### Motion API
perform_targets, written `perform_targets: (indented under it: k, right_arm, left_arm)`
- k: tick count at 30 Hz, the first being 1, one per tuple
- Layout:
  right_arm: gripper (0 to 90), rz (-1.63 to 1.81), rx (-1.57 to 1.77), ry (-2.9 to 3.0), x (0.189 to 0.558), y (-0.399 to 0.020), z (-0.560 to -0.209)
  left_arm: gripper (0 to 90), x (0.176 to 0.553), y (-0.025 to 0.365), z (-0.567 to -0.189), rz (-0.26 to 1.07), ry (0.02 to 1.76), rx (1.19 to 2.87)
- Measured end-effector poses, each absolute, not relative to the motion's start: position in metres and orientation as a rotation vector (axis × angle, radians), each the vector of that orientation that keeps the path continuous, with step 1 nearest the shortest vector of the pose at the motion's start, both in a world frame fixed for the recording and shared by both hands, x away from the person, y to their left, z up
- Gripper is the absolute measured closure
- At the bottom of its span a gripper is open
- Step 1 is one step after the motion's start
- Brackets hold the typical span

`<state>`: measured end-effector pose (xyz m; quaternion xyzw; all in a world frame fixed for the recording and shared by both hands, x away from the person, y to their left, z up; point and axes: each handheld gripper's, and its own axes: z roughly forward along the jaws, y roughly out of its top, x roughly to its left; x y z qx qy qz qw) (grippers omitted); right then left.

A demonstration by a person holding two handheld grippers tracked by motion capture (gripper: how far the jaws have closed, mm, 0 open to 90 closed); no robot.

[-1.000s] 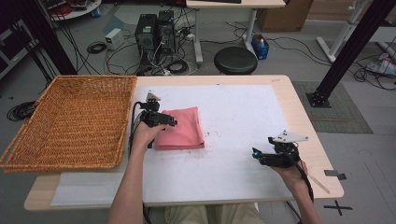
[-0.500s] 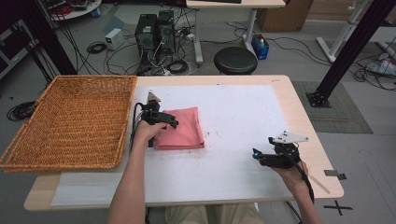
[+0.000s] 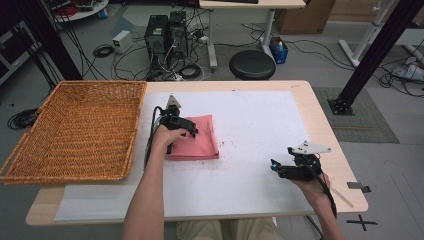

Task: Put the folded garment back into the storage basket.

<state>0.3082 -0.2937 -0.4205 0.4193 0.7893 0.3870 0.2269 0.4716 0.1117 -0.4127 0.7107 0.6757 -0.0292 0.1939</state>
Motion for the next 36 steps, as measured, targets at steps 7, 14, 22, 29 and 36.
perform_targets:
  k: [7, 14, 22, 29, 36]
  right_arm:
    - [21.9, 1.073, 1.160, 2.165, 0.306, -0.296, -0.421]
    - [21.9, 1.067, 1.157, 2.172, 0.307, -0.294, -0.422]
    - [22.1, 1.064, 1.160, 2.178, 0.306, -0.294, -0.424]
    - [22.8, 1.063, 1.172, 2.169, 0.305, -0.298, -0.424]
    - [22.8, 1.064, 1.173, 2.167, 0.304, -0.299, -0.424]
  left_arm:
    - [9.1, 0.474, 0.099, -0.414, -0.060, 1.927, 2.007]
    - [7.0, 0.476, 0.087, -0.414, -0.032, 1.966, 2.030]
    - [5.5, 0.479, 0.066, -0.416, 0.050, 2.011, 2.104]
    - [1.7, 0.480, 0.055, -0.418, 0.083, 2.030, 2.099]
    - [1.6, 0.480, 0.053, -0.419, 0.102, 2.005, 2.136]
